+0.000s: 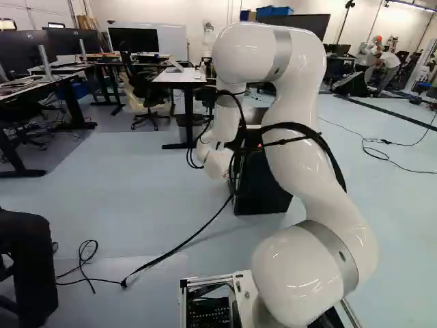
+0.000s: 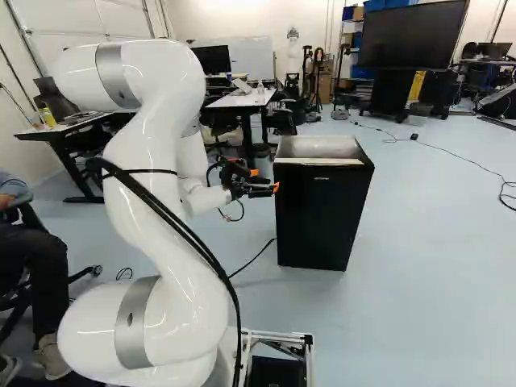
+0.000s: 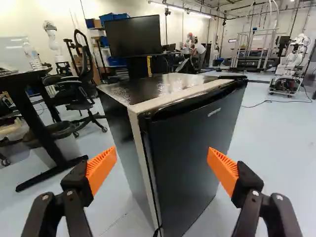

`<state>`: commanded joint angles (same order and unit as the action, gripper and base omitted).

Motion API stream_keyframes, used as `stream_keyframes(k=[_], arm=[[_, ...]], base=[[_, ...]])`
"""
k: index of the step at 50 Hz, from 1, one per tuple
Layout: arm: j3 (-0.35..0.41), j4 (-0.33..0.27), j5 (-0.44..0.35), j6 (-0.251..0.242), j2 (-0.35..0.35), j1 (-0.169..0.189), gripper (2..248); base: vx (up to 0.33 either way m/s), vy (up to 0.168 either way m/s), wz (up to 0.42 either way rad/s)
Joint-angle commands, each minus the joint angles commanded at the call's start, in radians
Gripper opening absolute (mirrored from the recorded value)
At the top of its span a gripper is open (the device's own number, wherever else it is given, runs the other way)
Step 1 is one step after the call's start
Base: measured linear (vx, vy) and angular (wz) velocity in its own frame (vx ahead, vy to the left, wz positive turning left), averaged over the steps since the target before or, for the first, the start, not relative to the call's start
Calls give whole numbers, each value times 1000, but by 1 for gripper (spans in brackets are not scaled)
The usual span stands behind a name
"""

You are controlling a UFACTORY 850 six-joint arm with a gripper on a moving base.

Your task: Open the fridge door

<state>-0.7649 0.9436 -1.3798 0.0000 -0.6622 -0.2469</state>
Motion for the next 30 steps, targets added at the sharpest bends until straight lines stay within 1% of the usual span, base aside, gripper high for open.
stream_keyframes(k=[12,30], arm=[[-51,0,0,0,-31,5,247],[-103,0,0,0,-62,19,247]], base=[[0,0,0],[0,0,0]])
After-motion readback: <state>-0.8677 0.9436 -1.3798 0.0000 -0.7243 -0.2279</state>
